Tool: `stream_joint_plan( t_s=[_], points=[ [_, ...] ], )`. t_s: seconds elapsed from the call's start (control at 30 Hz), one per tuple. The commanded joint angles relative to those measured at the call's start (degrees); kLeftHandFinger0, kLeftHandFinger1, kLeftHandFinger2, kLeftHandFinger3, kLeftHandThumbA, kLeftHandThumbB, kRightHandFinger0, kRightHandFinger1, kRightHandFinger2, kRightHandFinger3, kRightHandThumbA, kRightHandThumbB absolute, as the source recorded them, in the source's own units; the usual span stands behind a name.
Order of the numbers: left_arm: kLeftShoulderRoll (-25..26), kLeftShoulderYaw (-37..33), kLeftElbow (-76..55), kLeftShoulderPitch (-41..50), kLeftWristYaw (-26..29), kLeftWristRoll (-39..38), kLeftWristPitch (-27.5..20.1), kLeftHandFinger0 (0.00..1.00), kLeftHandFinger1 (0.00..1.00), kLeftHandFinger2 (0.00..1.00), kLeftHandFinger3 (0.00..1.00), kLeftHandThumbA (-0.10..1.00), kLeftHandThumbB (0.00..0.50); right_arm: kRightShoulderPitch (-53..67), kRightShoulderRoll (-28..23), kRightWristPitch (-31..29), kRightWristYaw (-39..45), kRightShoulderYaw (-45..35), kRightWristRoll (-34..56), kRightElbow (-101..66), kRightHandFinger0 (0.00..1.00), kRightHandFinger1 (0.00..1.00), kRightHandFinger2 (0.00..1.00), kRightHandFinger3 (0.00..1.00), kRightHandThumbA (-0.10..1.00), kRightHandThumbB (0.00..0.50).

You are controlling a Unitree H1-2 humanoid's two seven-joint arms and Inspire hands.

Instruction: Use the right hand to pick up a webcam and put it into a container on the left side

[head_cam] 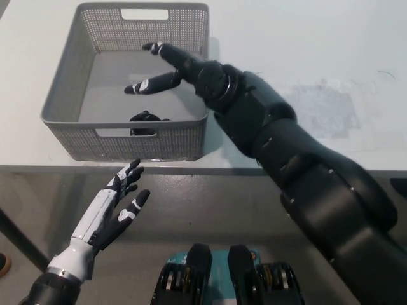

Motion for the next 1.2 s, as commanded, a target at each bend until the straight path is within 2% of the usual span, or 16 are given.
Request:
stream_joint_plan(
  t_s=[0.0, 0.1, 0.17, 0.2, 0.23, 0.3, 0.37, 0.43, 0.5, 0.7, 0.73, 0.87, 0.93, 1.0, 1.17],
  points=[
    [1.2, -0.1, -0.7, -1.5, -0.7, 0.5, -0.3, 1.0, 1.0, 1.0, 1.0, 0.81, 0.0, -6.4, -3.7, -4.5, 0.2, -3.4, 2.9, -6.0, 1.0, 1.0, 1.0, 1.0, 1.0, 0.393],
    [1.1, -0.1, -0.7, -1.5, -0.8, 0.5, -0.1, 1.0, 1.0, 1.0, 1.0, 0.82, 0.002, -6.6, -5.7, -3.9, 1.6, -5.7, 4.3, -11.1, 1.0, 1.0, 1.0, 1.0, 1.0, 0.398],
    [1.1, 0.0, -0.5, -1.4, -1.0, 0.1, -0.2, 1.0, 1.0, 1.0, 1.0, 0.82, 0.003, -5.4, -8.0, -1.8, 3.9, -9.3, 7.5, -20.4, 1.0, 1.0, 1.0, 1.0, 1.0, 0.382],
    [1.1, 0.1, -0.5, -1.4, -1.0, 0.1, -0.2, 1.0, 1.0, 1.0, 1.0, 0.82, 0.007, -5.1, -8.1, -1.5, 4.1, -9.6, 7.6, -21.3, 1.0, 1.0, 1.0, 1.0, 1.0, 0.451],
    [1.2, 0.0, -0.6, -1.4, -1.1, 0.2, -0.1, 1.0, 1.0, 1.0, 1.0, 0.83, 0.005, -4.4, -9.5, -0.2, 5.4, -11.0, 8.8, -26.2, 1.0, 1.0, 1.0, 1.0, 1.0, 0.403],
    [1.1, 0.0, -0.3, -1.4, -1.2, 0.1, -0.3, 1.0, 1.0, 1.0, 1.0, 0.83, 0.004, -2.4, -12.0, 2.4, 6.4, -12.3, 9.3, -35.9, 1.0, 1.0, 1.0, 1.0, 1.0, 0.39],
    [1.3, 0.0, -0.3, -1.2, -1.3, 0.2, -0.4, 1.0, 1.0, 1.0, 1.0, 0.83, 0.0, 0.3, -13.8, 4.1, 6.7, -13.3, 9.5, -44.5, 1.0, 1.0, 1.0, 1.0, 1.0, 0.395],
    [1.2, 0.0, 0.1, -1.2, -1.4, -0.2, -0.8, 1.0, 1.0, 1.0, 1.0, 0.81, 0.0, 3.5, -15.9, 6.7, 6.8, -14.6, 9.7, -54.2, 1.0, 1.0, 1.0, 1.0, 1.0, 0.425],
    [1.1, 0.1, 0.4, -1.2, -1.4, -0.4, -0.9, 1.0, 1.0, 1.0, 1.0, 0.81, 0.001, 7.3, -17.2, 8.6, 7.2, -18.1, 13.9, -63.3, 1.0, 1.0, 1.0, 1.0, 1.0, 0.394],
    [1.1, 0.6, 0.4, -1.0, -1.0, -0.4, -1.0, 1.0, 1.0, 1.0, 1.0, 0.8, 0.0, 19.1, -19.5, 14.4, 7.9, -24.9, 22.2, -84.2, 1.0, 1.0, 1.0, 1.0, 1.0, 0.353],
    [1.0, 0.6, 0.2, -0.6, -1.0, -0.4, -1.0, 1.0, 1.0, 1.0, 1.0, 0.8, 0.0, 22.5, -20.4, 14.8, 8.2, -25.5, 22.8, -88.2, 1.0, 1.0, 1.0, 1.0, 1.0, 0.358],
    [0.7, 0.8, 0.7, -0.3, -0.8, -0.8, -1.3, 1.0, 1.0, 1.0, 1.0, 0.83, 0.0, 34.7, -22.4, 14.6, 8.6, -27.7, 26.7, -99.0, 1.0, 1.0, 1.0, 1.0, 1.0, 0.374],
    [0.5, 1.0, 0.9, 0.0, -0.5, -0.7, -1.4, 1.0, 1.0, 1.0, 1.0, 0.84, 0.0, 41.3, -23.7, 11.4, 9.2, -27.7, 27.7, -101.8, 1.0, 1.0, 1.0, 1.0, 1.0, 0.356],
    [0.6, 1.3, 1.1, 0.4, -0.4, -0.9, -1.5, 1.0, 1.0, 1.0, 1.0, 0.87, 0.0, 46.7, -23.5, 9.6, 9.0, -27.5, 28.0, -103.4, 1.0, 1.0, 1.0, 1.0, 1.0, 0.307],
    [0.4, 2.0, 2.4, 0.6, -0.2, -1.9, -2.0, 1.0, 1.0, 1.0, 1.0, 0.9, 0.0, 58.5, -22.8, 7.0, 7.8, -26.8, 28.2, -106.6, 1.0, 1.0, 1.0, 1.0, 1.0, 0.263]
  ],
)
